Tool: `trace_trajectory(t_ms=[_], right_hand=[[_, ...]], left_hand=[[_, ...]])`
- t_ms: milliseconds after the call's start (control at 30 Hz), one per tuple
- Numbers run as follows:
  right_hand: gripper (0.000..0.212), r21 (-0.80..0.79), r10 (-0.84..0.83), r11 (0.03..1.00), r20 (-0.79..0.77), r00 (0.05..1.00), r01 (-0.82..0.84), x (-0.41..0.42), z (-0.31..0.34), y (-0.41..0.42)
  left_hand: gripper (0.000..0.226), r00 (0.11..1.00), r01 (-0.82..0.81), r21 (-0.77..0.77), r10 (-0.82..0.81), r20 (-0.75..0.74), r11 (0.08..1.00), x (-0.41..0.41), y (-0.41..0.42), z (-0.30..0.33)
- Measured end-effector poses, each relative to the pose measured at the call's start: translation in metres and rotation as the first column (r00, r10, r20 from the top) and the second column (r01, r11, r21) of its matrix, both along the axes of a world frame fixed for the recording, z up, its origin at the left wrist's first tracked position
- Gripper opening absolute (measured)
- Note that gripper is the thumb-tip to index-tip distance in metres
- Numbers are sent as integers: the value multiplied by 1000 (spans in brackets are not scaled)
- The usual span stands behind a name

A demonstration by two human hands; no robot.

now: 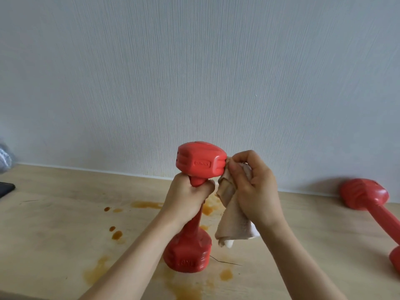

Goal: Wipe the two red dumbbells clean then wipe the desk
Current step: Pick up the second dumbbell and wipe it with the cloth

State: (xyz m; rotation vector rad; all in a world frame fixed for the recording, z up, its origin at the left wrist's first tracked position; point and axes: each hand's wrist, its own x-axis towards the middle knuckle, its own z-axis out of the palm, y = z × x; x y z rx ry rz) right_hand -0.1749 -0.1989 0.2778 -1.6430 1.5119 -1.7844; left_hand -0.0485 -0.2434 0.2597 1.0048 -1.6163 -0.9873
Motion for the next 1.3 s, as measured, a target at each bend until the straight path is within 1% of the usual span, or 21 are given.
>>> trace_trajectory(t_ms=[67,133,167,233,300,333,400,467,500,567,633,700,733,800,833,933,1033,1100,1167,1233,1300], right_hand=[[18,-30,-50,998,16,999,50,0,1,2],[20,-166,-105,981,8,994,105,3,7,7],[19,-252,-125,962,-47,991,109,7,11,10],[19,-364,-132,931,-246,960,35,19,14,10],[23,-341,-107,939,-407,907,-43,28,7,2],[31,-305,-90,951,-420,903,-47,29,5,-2],[37,-238,-41,970,-369,929,-52,28,4,-7],[34,-200,-16,978,-347,938,-57,24,7,-6],[29,-183,-8,982,-319,948,-53,21,10,-5],[18,-112,8,993,-172,985,-27,13,20,-7],[16,-94,-16,996,-83,996,8,4,24,-10],[17,-111,-11,994,-147,989,-5,8,21,-6],[22,-139,-15,990,-240,971,-19,15,17,-2],[35,-192,-41,981,-409,912,-42,25,10,0],[36,-186,-40,982,-412,910,-41,25,9,0],[32,-129,27,990,-205,978,-55,17,15,-2],[27,-87,106,991,27,994,-103,7,14,-3],[28,-73,185,982,217,958,-173,2,10,-5],[31,-33,251,965,393,885,-259,-3,8,-7],[34,26,276,944,488,828,-330,-7,5,-7],[33,50,300,923,530,793,-383,-10,6,-6]], left_hand=[[30,1000,-6,-1,6,4,1000,1,1,0],[34,1000,-17,-9,17,7,1000,2,2,-1],[37,1000,-28,-11,28,13,1000,2,2,0],[43,997,-71,-24,72,42,997,1,1,1],[39,985,-121,-77,129,115,990,-4,2,2],[36,980,-137,-92,148,130,986,-7,4,1],[33,988,-130,-24,131,78,991,-13,5,-1],[28,996,-88,26,88,-9,996,-16,7,1],[29,997,-77,1,77,-2,997,-16,9,2],[29,992,-76,-88,85,97,993,-15,10,2],[31,986,-78,-131,96,138,988,-15,10,3],[27,981,-70,-135,93,171,988,-15,8,3],[26,977,-66,-136,92,192,989,-15,9,5],[32,987,-41,-86,54,152,995,-14,11,6],[31,989,-44,-66,53,138,997,-14,13,7],[25,981,-89,-84,102,166,993,-13,14,10],[29,982,-39,-83,54,182,996,-13,10,7],[32,982,25,-65,-13,189,998,-11,6,4],[24,982,106,-47,-97,164,993,-7,4,3],[21,975,188,-8,-186,121,982,-3,3,4],[26,961,258,34,-261,93,965,0,0,6]])
